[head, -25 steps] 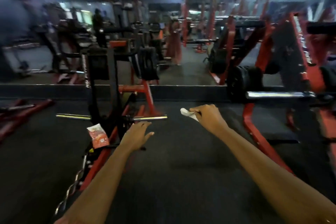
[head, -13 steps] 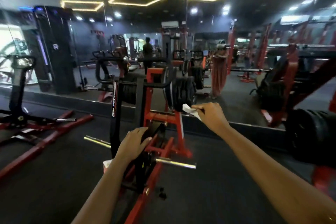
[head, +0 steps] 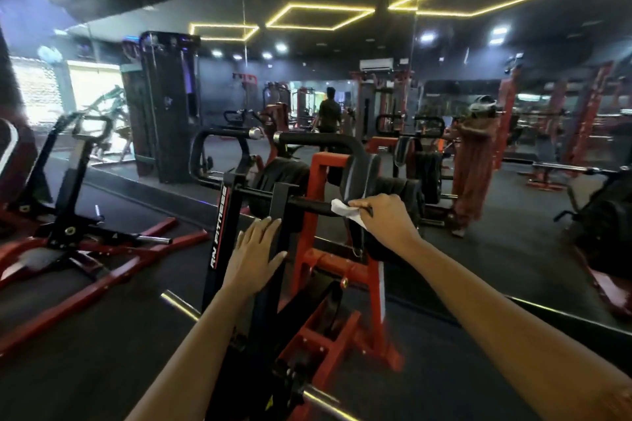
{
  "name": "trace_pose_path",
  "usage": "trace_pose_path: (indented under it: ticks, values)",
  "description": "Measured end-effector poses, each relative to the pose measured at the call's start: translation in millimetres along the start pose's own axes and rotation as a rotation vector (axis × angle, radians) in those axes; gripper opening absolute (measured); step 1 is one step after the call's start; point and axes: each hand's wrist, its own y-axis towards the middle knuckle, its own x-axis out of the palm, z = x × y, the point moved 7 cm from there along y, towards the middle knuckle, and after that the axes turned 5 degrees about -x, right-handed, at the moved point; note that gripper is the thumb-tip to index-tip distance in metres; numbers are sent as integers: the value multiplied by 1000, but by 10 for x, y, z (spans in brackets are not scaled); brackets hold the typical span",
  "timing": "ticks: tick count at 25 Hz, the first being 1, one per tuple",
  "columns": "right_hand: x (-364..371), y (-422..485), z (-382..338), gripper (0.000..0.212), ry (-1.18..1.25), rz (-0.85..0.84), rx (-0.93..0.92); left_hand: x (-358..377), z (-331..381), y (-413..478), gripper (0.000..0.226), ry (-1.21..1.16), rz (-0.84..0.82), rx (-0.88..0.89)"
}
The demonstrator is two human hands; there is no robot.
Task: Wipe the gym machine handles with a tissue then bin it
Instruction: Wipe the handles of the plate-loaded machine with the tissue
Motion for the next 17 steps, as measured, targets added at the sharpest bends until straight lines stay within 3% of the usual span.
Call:
trace_pose_path:
  ticks: [4, 8, 12, 17]
  values:
    - [388, 828, 307, 35, -3, -48, -102, 281, -117, 875, 74, 8, 32, -81]
    - [819, 1352, 358, 34, -9, -84, -172, 630, -226, 1443, 94, 49, -52, -110]
    - [1216, 1592, 326, 35, -112, -149, -194, 970, -512, 1775, 112, -108, -114, -215]
    - [1571, 1630, 368, 44, -104, -179, -198, 1205, -719, 1856, 99, -246, -19, -81]
